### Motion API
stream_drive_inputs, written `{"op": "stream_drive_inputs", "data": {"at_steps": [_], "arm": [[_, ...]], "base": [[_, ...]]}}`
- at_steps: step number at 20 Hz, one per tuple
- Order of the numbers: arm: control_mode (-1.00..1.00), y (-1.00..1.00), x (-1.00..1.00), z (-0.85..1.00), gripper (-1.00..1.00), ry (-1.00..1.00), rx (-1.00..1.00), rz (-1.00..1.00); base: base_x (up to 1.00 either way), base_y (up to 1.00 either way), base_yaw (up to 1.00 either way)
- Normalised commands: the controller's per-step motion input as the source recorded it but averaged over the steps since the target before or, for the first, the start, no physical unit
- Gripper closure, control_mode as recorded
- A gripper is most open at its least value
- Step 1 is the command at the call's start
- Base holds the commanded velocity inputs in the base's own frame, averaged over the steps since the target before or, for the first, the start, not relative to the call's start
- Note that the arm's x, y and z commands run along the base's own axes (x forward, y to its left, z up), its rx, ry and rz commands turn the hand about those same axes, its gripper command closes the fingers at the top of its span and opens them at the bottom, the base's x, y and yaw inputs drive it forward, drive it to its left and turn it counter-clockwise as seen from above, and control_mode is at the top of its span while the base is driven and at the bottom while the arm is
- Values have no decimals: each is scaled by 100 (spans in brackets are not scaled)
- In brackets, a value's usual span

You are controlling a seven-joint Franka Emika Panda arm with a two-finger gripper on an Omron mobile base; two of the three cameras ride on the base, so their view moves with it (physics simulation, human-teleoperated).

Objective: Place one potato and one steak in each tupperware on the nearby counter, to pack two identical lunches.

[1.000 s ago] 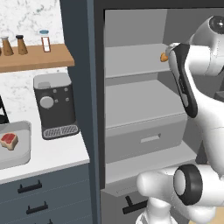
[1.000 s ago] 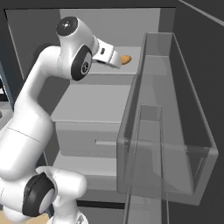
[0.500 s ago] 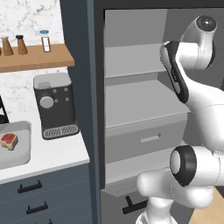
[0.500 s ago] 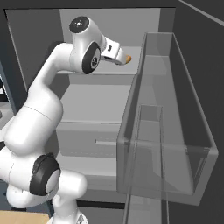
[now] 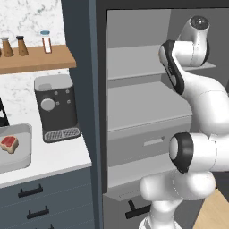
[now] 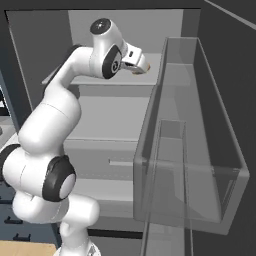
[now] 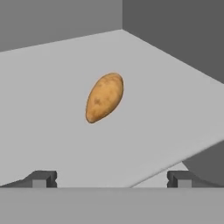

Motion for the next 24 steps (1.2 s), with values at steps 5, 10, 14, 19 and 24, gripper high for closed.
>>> {"op": "stream_drive_inputs", "data": {"at_steps": [5,10,14,19,24], "arm": [[-100,-14,45,-12,-100,5,0,0],[-100,-5,37,-4,-100,1,0,0],[-100,0,41,-6,-100,0,0,0],[-100,-1,30,-15,-100,0,0,0],[-100,-3,37,-20,-100,1,0,0]], "base": [[0,0,0],[0,0,0],[0,0,0],[0,0,0],[0,0,0]]}}
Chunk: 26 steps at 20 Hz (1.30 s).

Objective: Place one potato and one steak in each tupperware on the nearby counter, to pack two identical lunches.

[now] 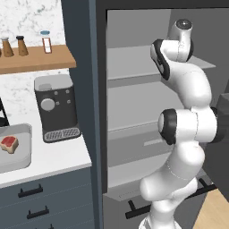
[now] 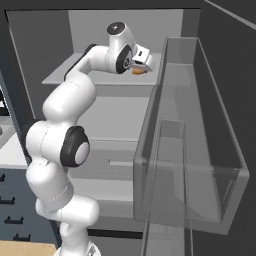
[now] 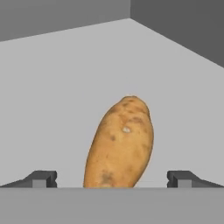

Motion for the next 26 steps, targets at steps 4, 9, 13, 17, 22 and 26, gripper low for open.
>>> {"op": "stream_drive_inputs", "data": {"at_steps": [4,9,13,17,22,26], "arm": [[-100,-12,36,-16,-100,4,0,0],[-100,-18,38,-13,-100,6,0,0],[-100,-8,42,-13,100,4,0,0],[-100,-9,34,-7,100,2,0,0],[-100,5,-17,-2,100,-2,0,2],[-100,41,-100,-16,100,-18,0,16]], "base": [[0,0,0],[0,0,0],[0,0,0],[0,0,0],[0,0,0],[0,0,0]]}}
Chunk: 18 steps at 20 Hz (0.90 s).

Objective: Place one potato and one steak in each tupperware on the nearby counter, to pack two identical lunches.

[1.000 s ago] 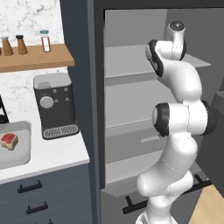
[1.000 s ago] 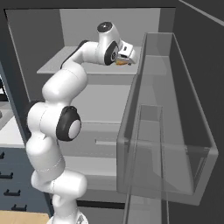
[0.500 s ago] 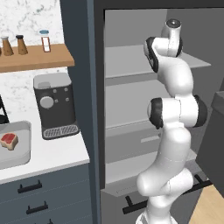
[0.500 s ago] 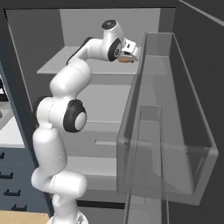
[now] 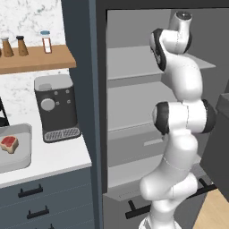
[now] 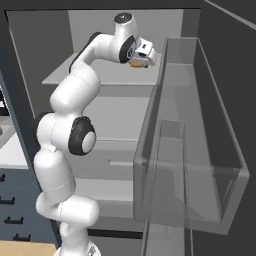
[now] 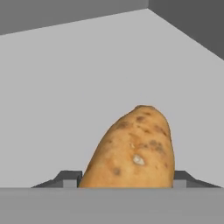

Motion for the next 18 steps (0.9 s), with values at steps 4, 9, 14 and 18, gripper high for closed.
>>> {"op": "stream_drive_inputs", "data": {"at_steps": [4,9,14,18], "arm": [[-100,47,-100,-24,100,-29,0,18],[-100,41,-100,-31,100,-44,0,17],[-100,24,-100,46,100,-31,0,7],[-100,20,-100,56,100,-7,0,7]], "base": [[0,0,0],[0,0,0],[0,0,0],[0,0,0]]}}
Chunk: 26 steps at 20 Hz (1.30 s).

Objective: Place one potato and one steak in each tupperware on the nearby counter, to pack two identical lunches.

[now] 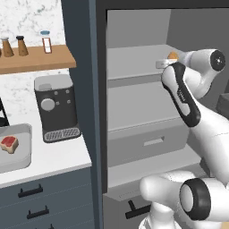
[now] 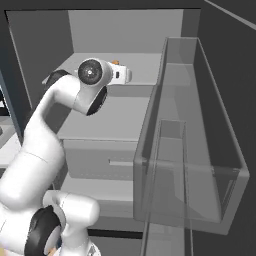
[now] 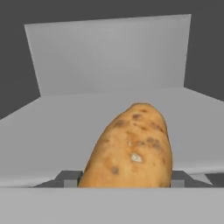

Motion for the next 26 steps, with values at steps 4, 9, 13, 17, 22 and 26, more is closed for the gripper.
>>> {"op": "stream_drive_inputs", "data": {"at_steps": [4,9,13,17,22,26], "arm": [[-100,23,-100,6,100,0,0,10],[-100,22,-100,-7,100,0,-3,11],[-100,28,-100,-37,100,6,-5,11],[-100,30,-100,-45,100,15,-4,9],[-100,42,-100,-53,100,20,-3,9],[100,34,-75,-46,100,15,-2,6]], "base": [[0,0,0],[0,0,0],[0,0,0],[0,0,0],[0,0,0],[-25,12,2]]}}
